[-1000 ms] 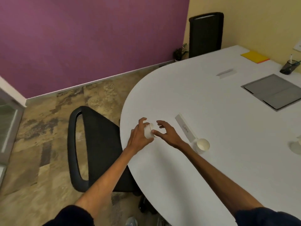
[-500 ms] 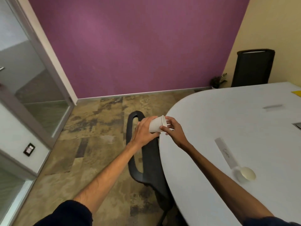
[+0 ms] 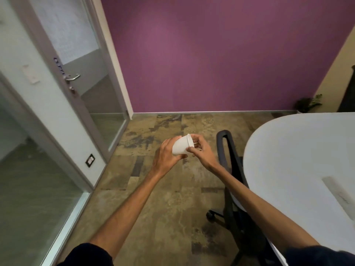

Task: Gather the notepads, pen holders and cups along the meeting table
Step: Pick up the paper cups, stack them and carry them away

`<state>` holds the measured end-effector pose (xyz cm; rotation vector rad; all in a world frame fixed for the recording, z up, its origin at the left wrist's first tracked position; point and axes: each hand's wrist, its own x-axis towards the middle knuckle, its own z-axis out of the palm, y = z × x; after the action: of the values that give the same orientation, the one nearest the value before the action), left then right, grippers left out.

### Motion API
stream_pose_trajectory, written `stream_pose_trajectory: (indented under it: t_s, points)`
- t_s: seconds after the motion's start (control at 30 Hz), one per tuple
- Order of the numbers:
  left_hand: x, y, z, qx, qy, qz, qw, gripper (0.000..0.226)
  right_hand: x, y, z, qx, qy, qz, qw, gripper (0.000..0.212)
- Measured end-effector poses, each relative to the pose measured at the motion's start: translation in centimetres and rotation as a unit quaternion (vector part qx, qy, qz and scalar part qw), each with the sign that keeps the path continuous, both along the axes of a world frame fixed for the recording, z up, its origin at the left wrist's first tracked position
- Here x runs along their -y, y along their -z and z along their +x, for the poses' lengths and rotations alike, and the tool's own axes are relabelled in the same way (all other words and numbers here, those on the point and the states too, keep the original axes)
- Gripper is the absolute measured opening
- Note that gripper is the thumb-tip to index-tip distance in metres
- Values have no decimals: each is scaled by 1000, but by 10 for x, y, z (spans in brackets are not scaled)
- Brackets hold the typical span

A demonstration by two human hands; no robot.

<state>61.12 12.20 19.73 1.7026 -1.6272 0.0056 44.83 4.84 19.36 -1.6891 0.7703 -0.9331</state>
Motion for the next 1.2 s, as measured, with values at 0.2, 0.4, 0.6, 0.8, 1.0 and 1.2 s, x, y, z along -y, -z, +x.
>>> stream_pose_trajectory:
  t_s: [0.2, 0.4, 0.6, 0.8, 1.0, 1.2]
  points:
    - [-25, 5, 74, -23, -74, 25, 997, 81, -4, 4, 85, -13, -58, 19, 998, 46]
    - [-6, 15, 141, -70, -120, 46, 989, 78, 26, 17, 164, -3, -91, 48, 995, 42]
    - [66, 36, 213, -137, -131, 31, 981, 95, 101, 30, 238, 31, -57, 72, 995, 44]
    - [174, 25, 260, -318, -70, 59, 944, 81, 201, 29, 281, 24, -9, 74, 997, 51]
    - [284, 19, 268, -373, -59, 47, 925, 50, 281, 24, 283, 15, 33, 65, 997, 54]
    - [382, 27, 254, -340, 29, 92, 936, 55, 355, 27, 256, 24, 103, 101, 989, 54]
